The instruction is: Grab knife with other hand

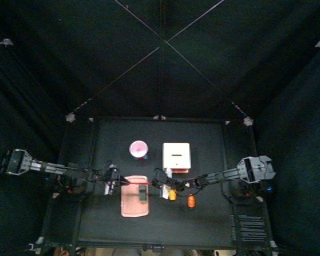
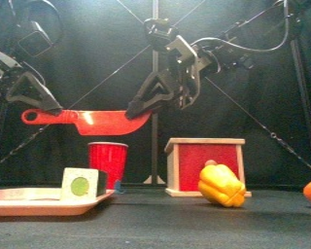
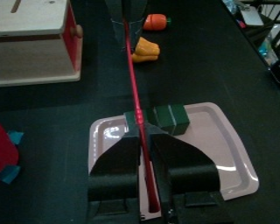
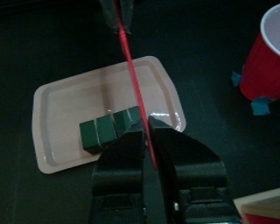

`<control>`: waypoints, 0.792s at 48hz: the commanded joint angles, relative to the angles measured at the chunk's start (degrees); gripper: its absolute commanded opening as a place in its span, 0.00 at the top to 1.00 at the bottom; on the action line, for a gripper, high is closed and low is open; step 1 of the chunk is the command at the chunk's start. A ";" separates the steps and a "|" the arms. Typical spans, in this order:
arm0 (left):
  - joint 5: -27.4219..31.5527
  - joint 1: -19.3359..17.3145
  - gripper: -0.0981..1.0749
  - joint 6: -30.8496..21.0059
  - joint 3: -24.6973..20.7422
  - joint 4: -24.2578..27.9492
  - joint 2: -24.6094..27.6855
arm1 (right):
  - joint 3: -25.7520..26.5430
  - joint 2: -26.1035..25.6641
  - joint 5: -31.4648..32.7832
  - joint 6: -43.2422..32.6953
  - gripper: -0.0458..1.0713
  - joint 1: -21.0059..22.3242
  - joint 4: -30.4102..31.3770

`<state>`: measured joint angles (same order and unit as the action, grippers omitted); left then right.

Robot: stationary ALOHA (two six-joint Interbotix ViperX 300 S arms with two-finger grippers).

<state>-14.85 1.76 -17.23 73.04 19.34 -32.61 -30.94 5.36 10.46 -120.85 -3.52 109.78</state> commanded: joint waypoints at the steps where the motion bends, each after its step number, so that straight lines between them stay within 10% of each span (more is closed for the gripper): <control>1: -0.18 0.88 0.44 0.09 -0.35 0.18 0.09 | 0.09 -1.58 0.70 -0.09 0.58 0.35 -0.88; 14: -4.66 -0.53 0.18 0.18 -0.70 0.26 -0.97 | -0.79 -2.72 1.14 -0.09 0.58 -0.18 -1.67; 38: -6.50 -3.60 0.17 0.18 1.41 0.09 -2.46 | -1.05 -4.39 1.49 -0.09 0.58 -2.29 -0.70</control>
<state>-20.74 -1.49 -17.23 74.97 19.42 -35.16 -33.05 3.34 11.60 -120.85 -5.71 108.72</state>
